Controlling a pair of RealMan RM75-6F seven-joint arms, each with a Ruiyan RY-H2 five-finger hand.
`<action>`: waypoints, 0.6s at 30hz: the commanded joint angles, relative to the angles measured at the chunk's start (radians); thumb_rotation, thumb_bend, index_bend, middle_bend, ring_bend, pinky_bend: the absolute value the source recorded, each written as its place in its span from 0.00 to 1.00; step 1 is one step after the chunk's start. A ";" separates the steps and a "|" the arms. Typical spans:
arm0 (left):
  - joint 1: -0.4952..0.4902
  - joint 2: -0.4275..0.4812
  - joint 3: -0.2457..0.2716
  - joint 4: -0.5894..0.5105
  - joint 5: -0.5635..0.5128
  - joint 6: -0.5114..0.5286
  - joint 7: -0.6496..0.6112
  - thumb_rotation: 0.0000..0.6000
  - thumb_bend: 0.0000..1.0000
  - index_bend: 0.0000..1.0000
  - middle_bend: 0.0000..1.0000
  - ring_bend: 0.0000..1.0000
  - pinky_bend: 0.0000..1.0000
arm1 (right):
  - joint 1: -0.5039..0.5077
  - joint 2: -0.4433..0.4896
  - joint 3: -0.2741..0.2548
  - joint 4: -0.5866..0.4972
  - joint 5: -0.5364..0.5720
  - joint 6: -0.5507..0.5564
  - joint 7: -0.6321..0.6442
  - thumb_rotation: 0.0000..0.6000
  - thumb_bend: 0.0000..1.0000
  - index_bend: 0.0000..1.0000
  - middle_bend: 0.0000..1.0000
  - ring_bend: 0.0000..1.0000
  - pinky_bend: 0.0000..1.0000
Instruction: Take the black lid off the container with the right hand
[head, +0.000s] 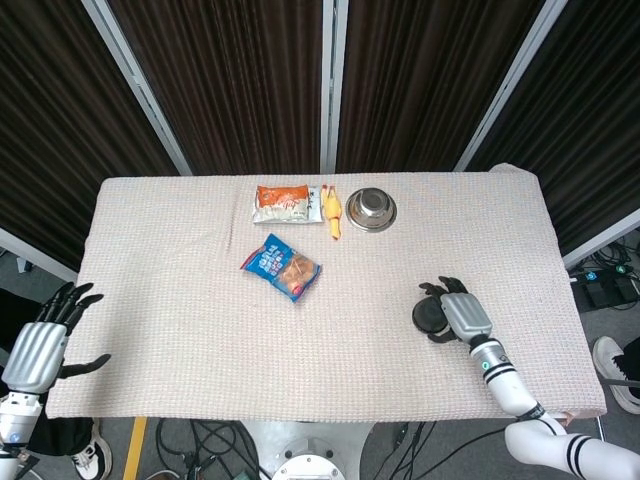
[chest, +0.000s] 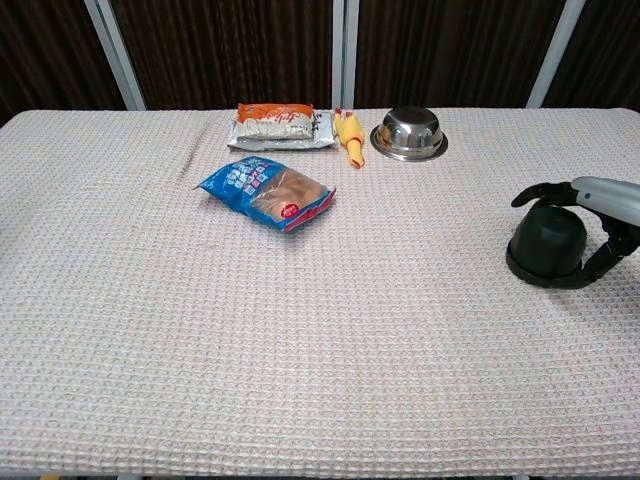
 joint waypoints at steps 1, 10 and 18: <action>-0.001 -0.001 0.000 0.000 0.001 -0.001 -0.001 1.00 0.09 0.19 0.08 0.00 0.15 | -0.006 0.010 -0.002 -0.011 -0.007 0.011 0.005 1.00 0.00 0.09 0.17 0.00 0.00; -0.001 -0.002 -0.001 -0.001 0.001 0.000 0.000 1.00 0.09 0.19 0.08 0.00 0.15 | -0.026 0.047 0.002 -0.053 -0.024 0.060 0.012 1.00 0.02 0.08 0.19 0.00 0.00; -0.003 -0.001 0.002 0.002 0.008 0.000 -0.004 1.00 0.09 0.19 0.08 0.00 0.15 | -0.022 0.041 0.001 -0.052 -0.012 0.048 0.001 1.00 0.04 0.08 0.26 0.00 0.00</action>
